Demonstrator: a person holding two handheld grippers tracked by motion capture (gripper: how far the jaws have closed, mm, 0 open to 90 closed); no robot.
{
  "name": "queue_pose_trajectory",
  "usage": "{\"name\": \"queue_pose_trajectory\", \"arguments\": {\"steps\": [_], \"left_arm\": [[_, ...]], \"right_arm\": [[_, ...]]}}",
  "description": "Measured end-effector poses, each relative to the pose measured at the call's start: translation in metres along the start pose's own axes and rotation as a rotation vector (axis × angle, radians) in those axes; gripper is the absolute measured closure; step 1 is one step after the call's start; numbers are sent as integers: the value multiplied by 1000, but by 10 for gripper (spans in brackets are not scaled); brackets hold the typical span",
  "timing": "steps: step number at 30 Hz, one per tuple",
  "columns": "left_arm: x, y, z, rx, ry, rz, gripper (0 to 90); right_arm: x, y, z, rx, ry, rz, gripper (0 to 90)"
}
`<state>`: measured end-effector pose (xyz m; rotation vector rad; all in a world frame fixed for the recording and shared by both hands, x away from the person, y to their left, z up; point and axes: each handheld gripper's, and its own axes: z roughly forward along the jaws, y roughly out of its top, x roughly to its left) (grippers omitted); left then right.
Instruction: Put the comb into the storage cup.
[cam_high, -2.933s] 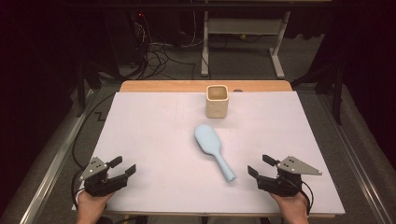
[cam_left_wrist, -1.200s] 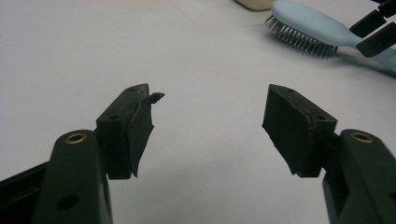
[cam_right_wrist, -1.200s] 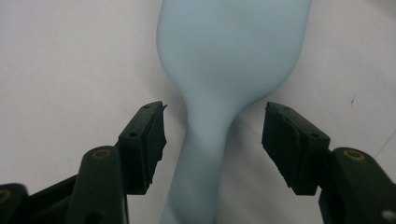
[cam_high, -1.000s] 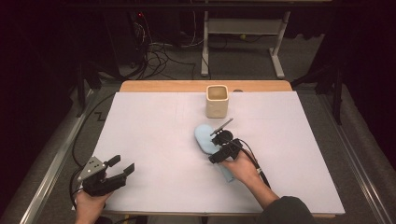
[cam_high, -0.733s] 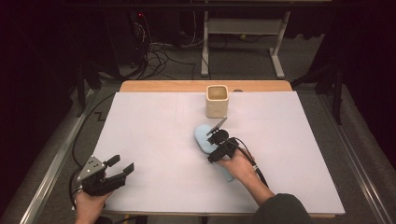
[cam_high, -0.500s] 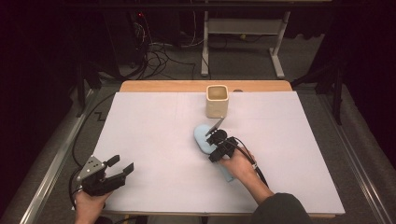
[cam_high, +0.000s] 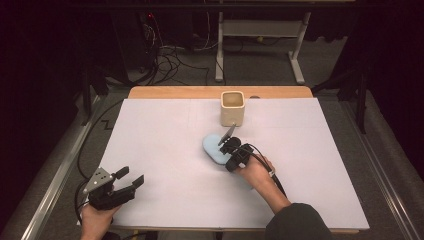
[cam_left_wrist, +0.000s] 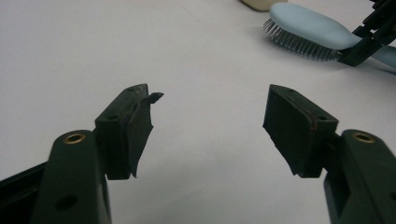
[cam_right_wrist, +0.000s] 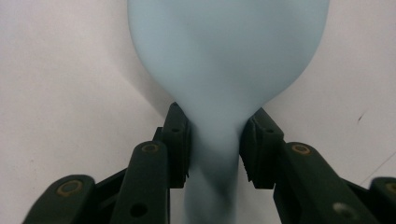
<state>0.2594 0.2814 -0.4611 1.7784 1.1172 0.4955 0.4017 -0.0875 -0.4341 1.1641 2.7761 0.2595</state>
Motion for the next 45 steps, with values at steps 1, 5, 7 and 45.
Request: {"name": "queue_pose_trajectory", "arguments": {"steps": [1,5,7,45], "left_arm": [[0,0,0,4,-1,-1,332],[0,0,1,9,-3,0,332],[1,0,2,11,-4,-1,333],[2,0,1,29,3,-5,337]], "right_arm": [[0,0,0,0,0,0,676],[-1,0,0,-9,1,-25,698],[-2,-1,0,-12,1,-39,699],[-24,-32,-38,-296,38,10,703]]}}
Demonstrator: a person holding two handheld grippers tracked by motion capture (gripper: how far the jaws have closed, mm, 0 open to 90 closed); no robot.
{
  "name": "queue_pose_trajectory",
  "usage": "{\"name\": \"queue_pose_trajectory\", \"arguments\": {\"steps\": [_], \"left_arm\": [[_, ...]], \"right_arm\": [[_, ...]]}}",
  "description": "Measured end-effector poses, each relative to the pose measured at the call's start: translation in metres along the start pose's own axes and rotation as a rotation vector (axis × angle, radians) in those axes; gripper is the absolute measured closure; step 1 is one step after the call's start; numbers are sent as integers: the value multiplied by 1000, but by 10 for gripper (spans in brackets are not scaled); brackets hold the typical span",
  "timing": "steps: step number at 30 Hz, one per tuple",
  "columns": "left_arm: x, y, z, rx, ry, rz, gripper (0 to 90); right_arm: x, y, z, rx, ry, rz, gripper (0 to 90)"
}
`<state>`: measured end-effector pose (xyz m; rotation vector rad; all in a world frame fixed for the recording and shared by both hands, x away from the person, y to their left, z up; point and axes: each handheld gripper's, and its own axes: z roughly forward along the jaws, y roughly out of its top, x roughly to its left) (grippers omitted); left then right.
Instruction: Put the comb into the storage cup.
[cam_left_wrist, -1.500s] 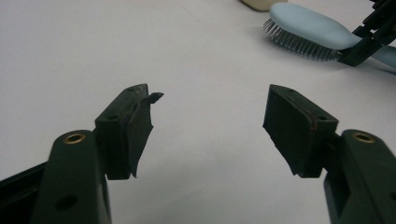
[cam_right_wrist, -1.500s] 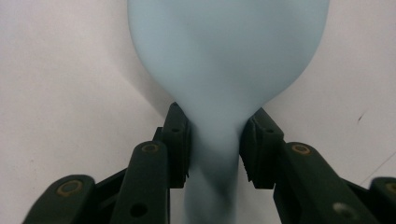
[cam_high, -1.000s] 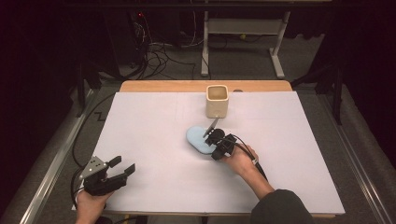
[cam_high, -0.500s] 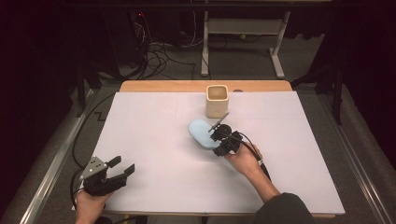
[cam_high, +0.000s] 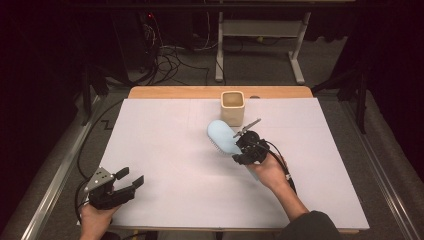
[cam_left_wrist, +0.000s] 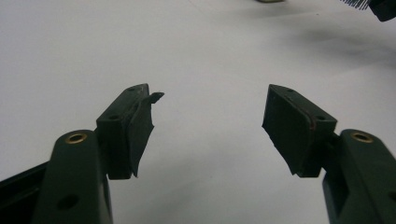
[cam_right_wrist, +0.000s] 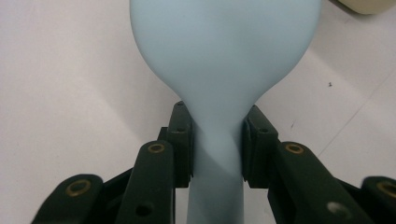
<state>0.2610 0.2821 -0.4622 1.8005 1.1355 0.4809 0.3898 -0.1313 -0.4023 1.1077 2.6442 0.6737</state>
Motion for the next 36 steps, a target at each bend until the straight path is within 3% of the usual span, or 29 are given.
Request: {"name": "queue_pose_trajectory", "arguments": {"steps": [23,36], "left_arm": [[-1,-1,4,23,-11,2,334],[-1,-1,6,36,-11,3,336]], "right_arm": [[-19,-7,-16,-133,32,71,703],[-27,-9,-21,-198,37,87,703]]}}
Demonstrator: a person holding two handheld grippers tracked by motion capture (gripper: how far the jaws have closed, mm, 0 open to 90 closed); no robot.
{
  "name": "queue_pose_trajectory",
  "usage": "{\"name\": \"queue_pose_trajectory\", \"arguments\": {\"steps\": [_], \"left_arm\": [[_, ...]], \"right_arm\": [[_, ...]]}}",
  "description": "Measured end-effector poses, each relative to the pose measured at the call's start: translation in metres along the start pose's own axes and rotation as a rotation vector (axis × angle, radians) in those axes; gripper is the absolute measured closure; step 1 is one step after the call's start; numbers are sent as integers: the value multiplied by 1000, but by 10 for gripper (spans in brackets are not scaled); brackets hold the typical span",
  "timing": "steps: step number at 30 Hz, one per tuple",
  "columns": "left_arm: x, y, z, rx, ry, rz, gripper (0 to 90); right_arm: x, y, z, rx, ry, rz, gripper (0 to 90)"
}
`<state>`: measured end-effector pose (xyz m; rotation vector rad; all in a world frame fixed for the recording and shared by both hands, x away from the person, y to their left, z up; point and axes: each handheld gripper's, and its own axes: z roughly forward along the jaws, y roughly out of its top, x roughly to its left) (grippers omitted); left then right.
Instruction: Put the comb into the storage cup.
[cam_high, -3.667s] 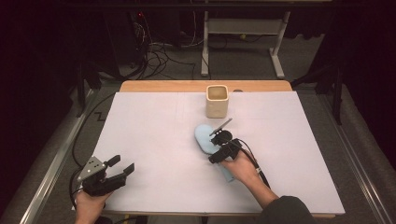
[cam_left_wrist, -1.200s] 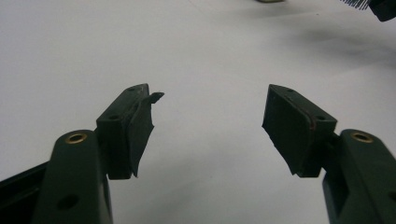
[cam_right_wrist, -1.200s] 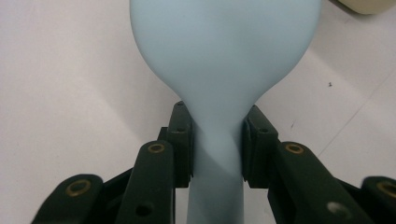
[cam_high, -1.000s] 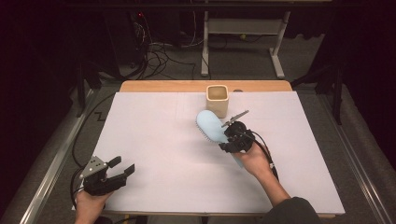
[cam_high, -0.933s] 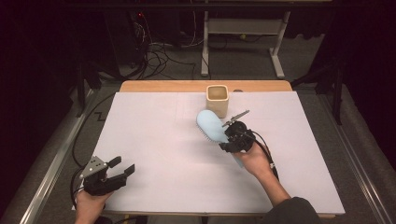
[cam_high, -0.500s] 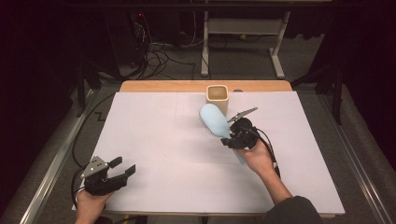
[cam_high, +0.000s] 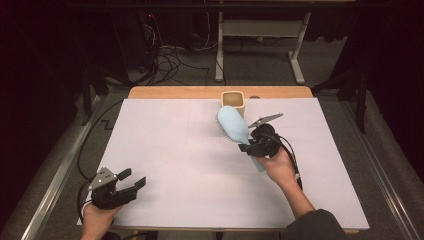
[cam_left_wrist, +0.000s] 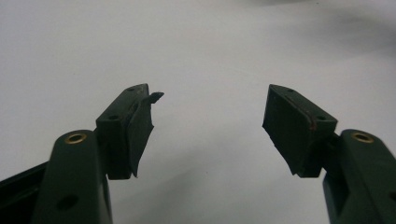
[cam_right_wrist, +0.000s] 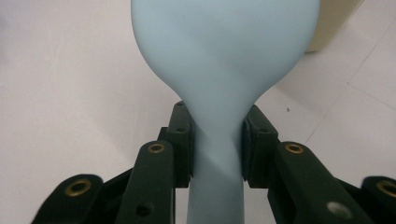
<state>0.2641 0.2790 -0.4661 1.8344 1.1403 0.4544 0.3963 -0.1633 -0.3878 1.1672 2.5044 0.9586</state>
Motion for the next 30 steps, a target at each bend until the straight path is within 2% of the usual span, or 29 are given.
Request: {"name": "queue_pose_trajectory", "arguments": {"steps": [13,21,30], "left_arm": [[0,0,2,9,4,-2,339],[1,-1,2,9,6,-4,340],[1,0,2,1,5,-9,340]], "right_arm": [[-6,4,-4,-50,17,10,704],[-12,14,-9,-93,19,26,704],[-12,25,-14,-128,15,12,704]]}}
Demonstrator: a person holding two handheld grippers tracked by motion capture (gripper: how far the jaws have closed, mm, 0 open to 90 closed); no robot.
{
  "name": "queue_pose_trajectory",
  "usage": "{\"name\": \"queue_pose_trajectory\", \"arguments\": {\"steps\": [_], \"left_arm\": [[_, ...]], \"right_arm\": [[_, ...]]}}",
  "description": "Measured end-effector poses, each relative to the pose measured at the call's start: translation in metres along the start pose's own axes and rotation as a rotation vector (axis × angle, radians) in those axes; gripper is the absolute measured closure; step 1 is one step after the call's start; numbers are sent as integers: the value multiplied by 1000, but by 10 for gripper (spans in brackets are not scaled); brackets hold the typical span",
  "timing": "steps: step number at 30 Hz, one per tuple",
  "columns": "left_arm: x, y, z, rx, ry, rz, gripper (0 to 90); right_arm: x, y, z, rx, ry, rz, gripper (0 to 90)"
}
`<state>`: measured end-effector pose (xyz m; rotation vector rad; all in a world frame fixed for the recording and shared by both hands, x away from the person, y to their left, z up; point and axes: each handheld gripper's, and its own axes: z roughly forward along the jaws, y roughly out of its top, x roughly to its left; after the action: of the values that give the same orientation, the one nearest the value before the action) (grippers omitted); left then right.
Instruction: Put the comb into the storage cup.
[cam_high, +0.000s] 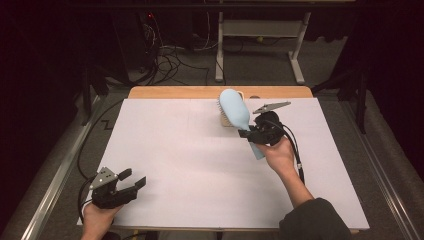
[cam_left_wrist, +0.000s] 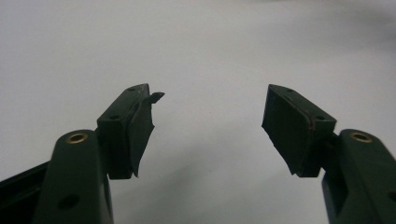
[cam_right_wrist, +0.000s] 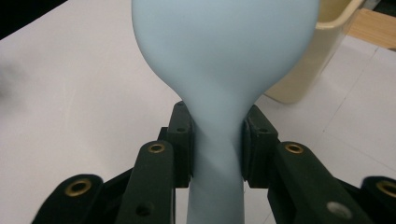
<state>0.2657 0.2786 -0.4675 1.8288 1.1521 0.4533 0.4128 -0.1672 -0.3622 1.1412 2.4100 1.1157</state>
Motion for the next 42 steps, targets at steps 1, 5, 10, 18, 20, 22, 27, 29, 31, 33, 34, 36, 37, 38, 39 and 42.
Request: {"name": "queue_pose_trajectory", "arguments": {"steps": [1,5,10,18,20,22,27,29,31,33,34,36,37,38,39,42], "left_arm": [[0,0,0,-2,-1,0,340],[-1,3,0,-9,-12,3,340],[-2,4,0,-11,-14,8,339],[-2,6,0,-27,-20,3,339],[-3,7,0,-34,-23,5,338],[-4,8,-1,-39,-26,7,338],[-7,17,-3,-68,-45,9,335],[-9,23,-3,-79,-54,13,333],[-12,30,-2,-91,-59,24,332],[-14,38,0,-103,-77,19,329],[-15,42,2,-106,-88,15,328],[-18,51,6,-105,-106,14,321],[-21,56,8,-110,-111,20,320],[-23,61,11,-111,-117,26,317],[-26,67,13,-108,-122,33,312],[-33,82,20,-119,-133,43,307]], "right_arm": [[1,1,0,-3,-1,-1,704],[2,4,-2,-17,-3,-9,704],[3,8,-1,-26,-5,-9,704],[7,14,-1,-47,-3,-21,704],[9,15,-2,-56,-3,-26,704],[10,17,-4,-66,-3,-29,704],[13,22,-4,-78,-2,-40,704],[15,22,-4,-85,4,-39,704],[17,23,-3,-85,8,-44,705],[19,24,-1,-87,13,-54,705],[21,24,-1,-87,14,-56,704],[23,24,0,-84,19,-58,705],[23,24,0,-83,21,-59,705],[24,24,1,-83,22,-59,705],[25,24,1,-83,23,-63,705],[26,24,2,-86,28,-67,705]]}}
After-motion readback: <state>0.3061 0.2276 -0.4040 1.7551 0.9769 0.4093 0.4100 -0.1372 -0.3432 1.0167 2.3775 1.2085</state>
